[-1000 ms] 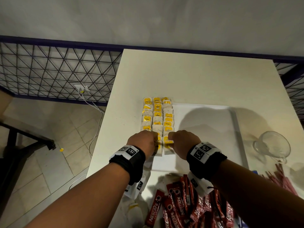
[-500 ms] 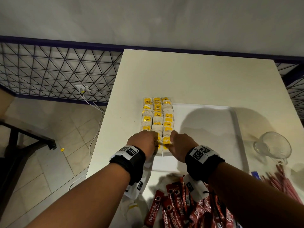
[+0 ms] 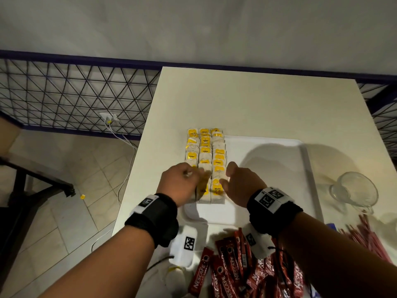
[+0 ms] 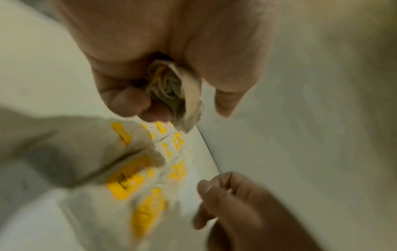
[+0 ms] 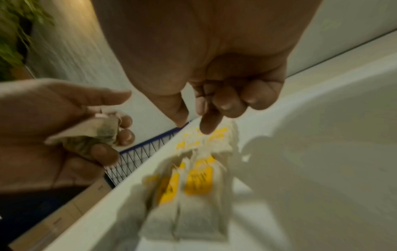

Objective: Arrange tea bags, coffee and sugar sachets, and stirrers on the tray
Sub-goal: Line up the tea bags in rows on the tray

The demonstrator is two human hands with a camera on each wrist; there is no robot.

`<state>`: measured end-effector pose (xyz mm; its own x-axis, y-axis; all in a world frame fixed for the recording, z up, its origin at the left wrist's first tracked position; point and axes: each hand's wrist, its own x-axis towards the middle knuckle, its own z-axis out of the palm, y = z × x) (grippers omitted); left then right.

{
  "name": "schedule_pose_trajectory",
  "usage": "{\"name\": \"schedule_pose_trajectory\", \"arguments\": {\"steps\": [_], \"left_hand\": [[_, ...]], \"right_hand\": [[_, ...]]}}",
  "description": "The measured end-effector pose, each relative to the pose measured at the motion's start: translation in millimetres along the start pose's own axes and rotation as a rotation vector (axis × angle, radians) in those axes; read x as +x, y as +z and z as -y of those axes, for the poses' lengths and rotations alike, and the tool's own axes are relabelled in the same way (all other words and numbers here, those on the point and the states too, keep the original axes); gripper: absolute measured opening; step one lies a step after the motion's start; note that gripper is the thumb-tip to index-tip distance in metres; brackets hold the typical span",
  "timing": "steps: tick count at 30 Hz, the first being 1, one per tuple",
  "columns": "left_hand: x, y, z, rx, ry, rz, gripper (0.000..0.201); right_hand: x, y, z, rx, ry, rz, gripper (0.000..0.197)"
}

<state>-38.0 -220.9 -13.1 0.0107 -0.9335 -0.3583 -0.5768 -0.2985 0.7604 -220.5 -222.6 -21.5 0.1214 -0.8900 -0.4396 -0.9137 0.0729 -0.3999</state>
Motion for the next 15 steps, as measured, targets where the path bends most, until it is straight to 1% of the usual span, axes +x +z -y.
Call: {"name": "schedule_pose_trajectory", "arguments": {"steps": [1,3,4,5,7,10,13,15], "left_hand": [[-5.6,-2.2,-3.3,-0.328,-0.098,0.016,0.036],[-16.4,-5.4,-8.8,-1.008,-0.319,0.158,0.050],[-19.8,-6.6,-8.4,-1.251,-0.398,0.211,0.059],[-23.2,-6.0,-7.8,-1.400,-0.430,0.233,0.068],[-29.7,-0.4,-7.6,-1.555,-0.402,0.241,0.083],[-44.5,7.6,-17.4,-1.675,-0.366,0.244,0.096],[-57.4,11.2,-29.0,-1.691,-0.314,0.272,0.096],[-63.3,12.6,-33.1,-1.698,-0.274,0.262,0.096]], "right_hand": [[-2.3,-5.4,1.4,0.033,-0.040,-0.041,0.023],[-9.2,-15.8,7.2,0.148,-0.150,-0.110,0.014],[-13.4,-19.8,10.7,0.209,-0.223,-0.137,0.010],[-19.1,-24.0,14.8,0.257,-0.299,-0.160,0.006],[-30.6,-30.6,23.6,0.282,-0.443,-0.190,0.002],[-42.8,-34.4,34.7,0.221,-0.594,-0.188,0.008],[-52.5,-35.9,39.2,0.146,-0.661,-0.201,0.017],[-59.0,-39.2,37.4,0.141,-0.646,-0.243,0.028]]}}
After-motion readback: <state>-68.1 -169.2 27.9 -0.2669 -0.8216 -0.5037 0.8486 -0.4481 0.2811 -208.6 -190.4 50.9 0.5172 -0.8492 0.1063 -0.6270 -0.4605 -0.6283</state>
